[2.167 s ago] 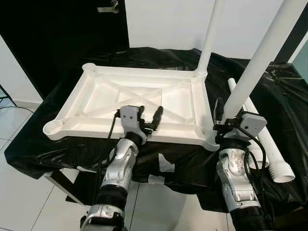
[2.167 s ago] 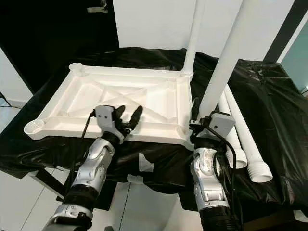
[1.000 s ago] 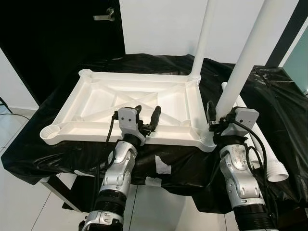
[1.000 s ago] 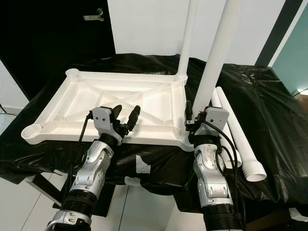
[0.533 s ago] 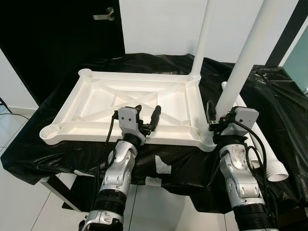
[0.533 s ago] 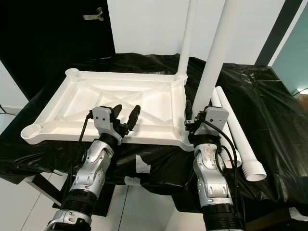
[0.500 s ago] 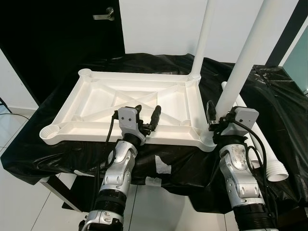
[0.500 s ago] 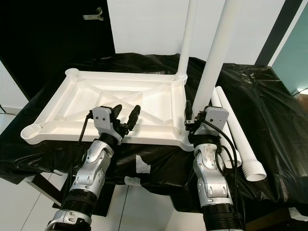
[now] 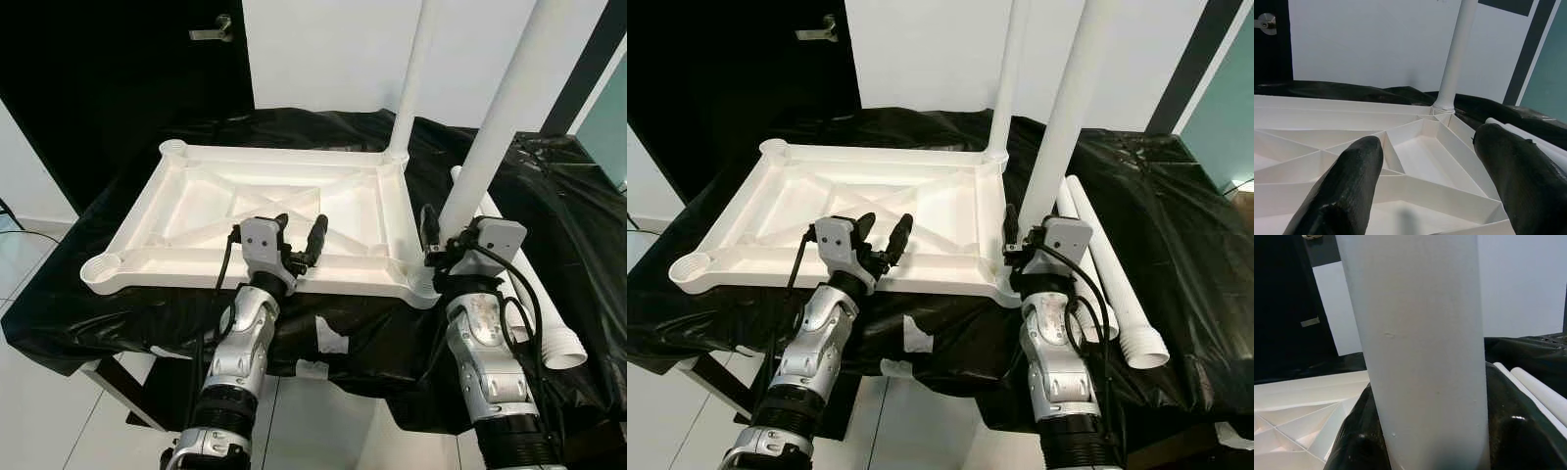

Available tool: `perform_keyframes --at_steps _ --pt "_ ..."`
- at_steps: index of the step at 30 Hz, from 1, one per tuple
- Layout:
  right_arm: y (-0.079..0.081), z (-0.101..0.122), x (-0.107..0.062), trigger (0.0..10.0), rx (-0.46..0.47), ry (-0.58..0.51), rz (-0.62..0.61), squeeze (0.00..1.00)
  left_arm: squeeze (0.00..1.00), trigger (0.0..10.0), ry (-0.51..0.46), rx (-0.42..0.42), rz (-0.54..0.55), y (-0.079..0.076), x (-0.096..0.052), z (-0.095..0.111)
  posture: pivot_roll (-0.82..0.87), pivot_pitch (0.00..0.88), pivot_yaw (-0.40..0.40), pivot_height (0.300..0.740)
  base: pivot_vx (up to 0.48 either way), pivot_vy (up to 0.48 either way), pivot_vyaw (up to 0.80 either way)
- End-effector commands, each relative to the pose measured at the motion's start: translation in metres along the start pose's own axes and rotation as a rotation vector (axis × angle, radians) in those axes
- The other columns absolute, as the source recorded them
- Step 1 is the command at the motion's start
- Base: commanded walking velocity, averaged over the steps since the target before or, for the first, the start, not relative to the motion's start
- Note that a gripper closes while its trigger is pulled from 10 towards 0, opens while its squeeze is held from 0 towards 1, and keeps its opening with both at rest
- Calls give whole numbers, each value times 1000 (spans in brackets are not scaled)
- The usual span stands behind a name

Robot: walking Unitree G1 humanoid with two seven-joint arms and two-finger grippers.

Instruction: Building children table

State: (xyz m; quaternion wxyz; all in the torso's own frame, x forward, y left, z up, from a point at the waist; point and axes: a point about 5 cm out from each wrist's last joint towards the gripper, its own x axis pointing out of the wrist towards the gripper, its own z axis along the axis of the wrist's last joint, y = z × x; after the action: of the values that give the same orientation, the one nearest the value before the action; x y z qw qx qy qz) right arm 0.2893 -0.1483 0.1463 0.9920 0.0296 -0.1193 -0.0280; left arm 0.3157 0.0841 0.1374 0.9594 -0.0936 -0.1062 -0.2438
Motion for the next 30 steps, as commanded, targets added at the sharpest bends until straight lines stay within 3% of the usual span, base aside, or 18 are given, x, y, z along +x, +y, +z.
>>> perform_keyframes --at_steps 1,2,4,5,6,7,8,9,12,13,14,15,16,17,27,28,29,30 --pt "-10 -41 -18 10000 -35 259 -147 886 1000 10000 24 12 -27 -4 -3 -4 -137 0 0 740 0 0 0" --pt "-10 -37 -18 10000 -48 253 -126 0 549 10000 61 11 -51 -10 -4 -10 -136 0 0 740 0 0 0" --pt "-10 -37 -18 10000 -48 253 -126 0 549 10000 61 11 -51 -10 -4 -10 -136 0 0 740 0 0 0" --pt "-10 -36 -18 10000 -48 252 -121 678 133 10000 68 2 -56 -11 -4 -12 -136 0 0 740 0 0 0" --pt "-10 -36 -18 10000 -50 251 -120 1000 537 10000 68 0 -56 -11 -4 -12 -136 0 0 740 0 0 0" --pt "-10 -36 -18 10000 -50 251 -120 1000 537 10000 68 0 -56 -11 -4 -12 -136 0 0 740 0 0 0" --pt "-10 -36 -17 10000 -54 251 -123 455 506 10000 69 3 -54 -10 -4 -12 -136 0 0 740 0 0 0" --pt "-10 -36 -17 10000 -53 250 -123 482 165 10000 67 -2 -58 -11 -4 -12 -135 0 0 740 0 0 0" --pt "-10 -36 -17 10000 -51 250 -123 482 165 10000 66 -4 -60 -11 -3 -12 -135 0 0 740 0 0 0" --pt "-10 -36 -16 10000 -52 250 -124 647 882 10000 64 -3 -61 -11 -3 -11 -136 0 0 740 0 0 0" --pt "-10 -36 -17 10000 -54 250 -126 0 816 10000 64 -2 -62 -11 -3 -11 -136 0 0 740 0 0 0" --pt "-10 -36 -17 10000 -54 250 -126 0 816 10000 64 -2 -62 -11 -3 -11 -136 0 0 740 0 0 0" --pt "-11 -36 -17 10000 -57 251 -130 0 576 10000 65 6 -56 -11 -3 -11 -136 0 0 740 0 0 0" --pt "-11 -36 -17 10000 -60 252 -132 0 0 10000 67 10 -53 -10 -3 -12 -136 0 0 740 0 0 0" --pt "-11 -29 -16 10000 -120 225 -105 0 0 10000 73 2 -89 -12 -6 -12 -137 0 0 740 0 0 0" --pt "-12 -26 -15 10000 -141 209 -98 0 286 10000 75 -6 -117 -13 -7 -12 -137 0 0 740 0 0 0" --pt "-12 -26 -15 10000 -141 209 -98 0 286 10000 75 -6 -117 -13 -7 -12 -137 0 0 740 0 0 0" --pt "-14 -23 -13 10000 -163 191 -91 0 1000 10000 74 -18 -147 -14 -8 -12 -141 0 52 740 0 0 0"
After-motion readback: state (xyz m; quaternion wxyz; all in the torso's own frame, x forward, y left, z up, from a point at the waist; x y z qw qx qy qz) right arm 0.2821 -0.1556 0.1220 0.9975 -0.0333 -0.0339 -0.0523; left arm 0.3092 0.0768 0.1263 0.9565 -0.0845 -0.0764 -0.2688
